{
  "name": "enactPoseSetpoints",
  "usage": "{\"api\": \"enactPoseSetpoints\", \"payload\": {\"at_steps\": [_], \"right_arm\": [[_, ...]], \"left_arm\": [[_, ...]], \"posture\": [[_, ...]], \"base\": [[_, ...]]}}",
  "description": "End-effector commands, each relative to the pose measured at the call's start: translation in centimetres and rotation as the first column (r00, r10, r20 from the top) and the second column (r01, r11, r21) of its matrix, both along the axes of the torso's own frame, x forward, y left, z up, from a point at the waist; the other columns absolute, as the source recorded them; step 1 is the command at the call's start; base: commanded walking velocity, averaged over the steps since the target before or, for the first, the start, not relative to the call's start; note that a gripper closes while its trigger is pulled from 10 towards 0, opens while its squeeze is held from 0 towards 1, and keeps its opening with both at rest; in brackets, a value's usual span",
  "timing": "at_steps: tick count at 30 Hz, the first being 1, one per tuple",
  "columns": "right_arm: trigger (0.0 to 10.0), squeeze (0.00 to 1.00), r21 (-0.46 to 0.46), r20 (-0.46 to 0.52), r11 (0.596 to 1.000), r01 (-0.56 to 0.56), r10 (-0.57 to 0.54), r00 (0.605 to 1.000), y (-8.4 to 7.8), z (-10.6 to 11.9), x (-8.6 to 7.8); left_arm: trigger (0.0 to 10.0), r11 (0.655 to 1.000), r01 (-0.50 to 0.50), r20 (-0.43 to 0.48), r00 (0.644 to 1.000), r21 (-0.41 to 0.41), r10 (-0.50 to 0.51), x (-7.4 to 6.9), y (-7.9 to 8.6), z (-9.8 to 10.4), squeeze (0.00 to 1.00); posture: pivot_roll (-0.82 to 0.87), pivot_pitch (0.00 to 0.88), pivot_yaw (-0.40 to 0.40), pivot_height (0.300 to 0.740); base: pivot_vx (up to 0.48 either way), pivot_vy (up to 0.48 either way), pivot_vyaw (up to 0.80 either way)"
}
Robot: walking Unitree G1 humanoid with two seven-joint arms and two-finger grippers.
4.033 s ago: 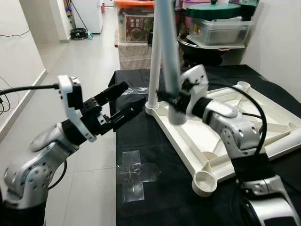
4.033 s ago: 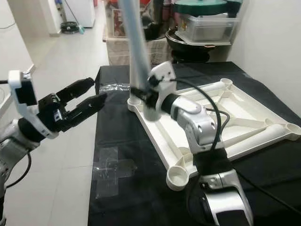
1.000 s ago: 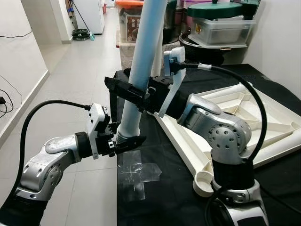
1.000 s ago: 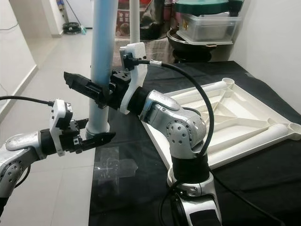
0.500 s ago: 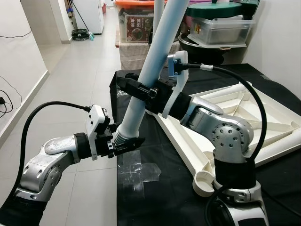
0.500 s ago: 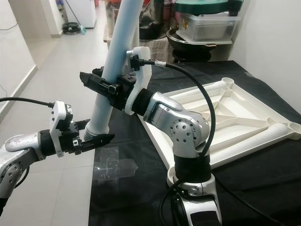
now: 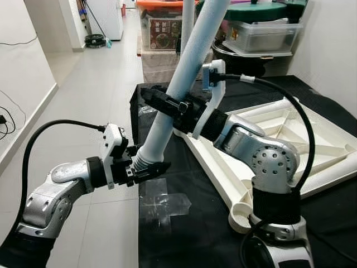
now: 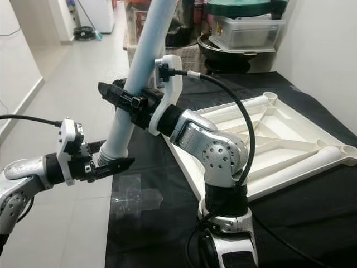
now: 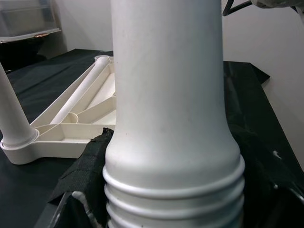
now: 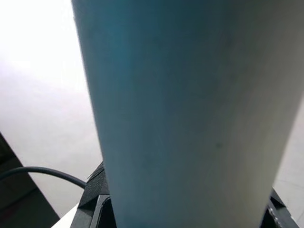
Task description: Building children table
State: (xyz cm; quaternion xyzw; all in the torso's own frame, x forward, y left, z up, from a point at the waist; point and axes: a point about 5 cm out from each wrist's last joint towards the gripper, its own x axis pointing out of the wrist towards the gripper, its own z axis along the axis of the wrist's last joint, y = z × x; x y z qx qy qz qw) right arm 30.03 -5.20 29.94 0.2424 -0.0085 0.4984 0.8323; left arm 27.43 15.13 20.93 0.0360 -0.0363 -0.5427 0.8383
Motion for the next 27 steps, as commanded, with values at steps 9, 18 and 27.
{"api": "enactPoseSetpoints", "payload": {"at_steps": [9,18,27], "right_arm": [[10.0,0.0,0.015,0.023,0.999,-0.04,0.04,0.999,0.3,1.7,0.0],[0.0,0.0,-0.005,0.041,0.994,-0.108,0.108,0.993,0.4,1.2,-0.8],[0.0,0.0,-0.077,0.054,0.992,-0.095,0.1,0.994,0.0,0.1,-0.9]], "left_arm": [[10.0,0.998,0.045,0.002,0.999,0.037,-0.045,-0.4,-0.7,-0.6,0.0],[10.0,0.998,0.04,0.004,0.999,0.044,-0.04,-0.4,-0.4,-0.5,0.0],[10.0,0.998,0.04,0.006,0.999,0.053,-0.04,-0.5,-0.1,-0.3,0.0]], "posture": [[0.0,0.0,-0.026,0.74],[0.01,0.0,-0.031,0.74],[0.01,0.0,-0.027,0.74]], "base": [[0.0,0.0,0.0],[0.0,0.0,0.0],[0.0,0.0,0.0]]}}
